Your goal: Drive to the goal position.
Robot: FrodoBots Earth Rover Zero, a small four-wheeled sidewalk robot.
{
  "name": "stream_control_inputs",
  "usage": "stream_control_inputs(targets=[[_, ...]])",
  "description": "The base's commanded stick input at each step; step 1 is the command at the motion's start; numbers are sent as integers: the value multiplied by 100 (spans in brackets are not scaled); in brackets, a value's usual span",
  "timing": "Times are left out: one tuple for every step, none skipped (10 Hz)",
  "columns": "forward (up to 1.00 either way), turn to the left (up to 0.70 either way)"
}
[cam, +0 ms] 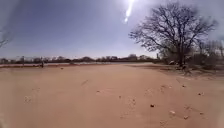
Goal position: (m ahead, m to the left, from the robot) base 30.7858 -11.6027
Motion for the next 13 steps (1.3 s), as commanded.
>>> stream_control_inputs(targets=[[100,-27],[100,-27],[100,-27],[100,-27],[100,-11],[100,0],[100,0],[100,0],[100,0],[100,0],[100,0],[100,0],[100,0]])
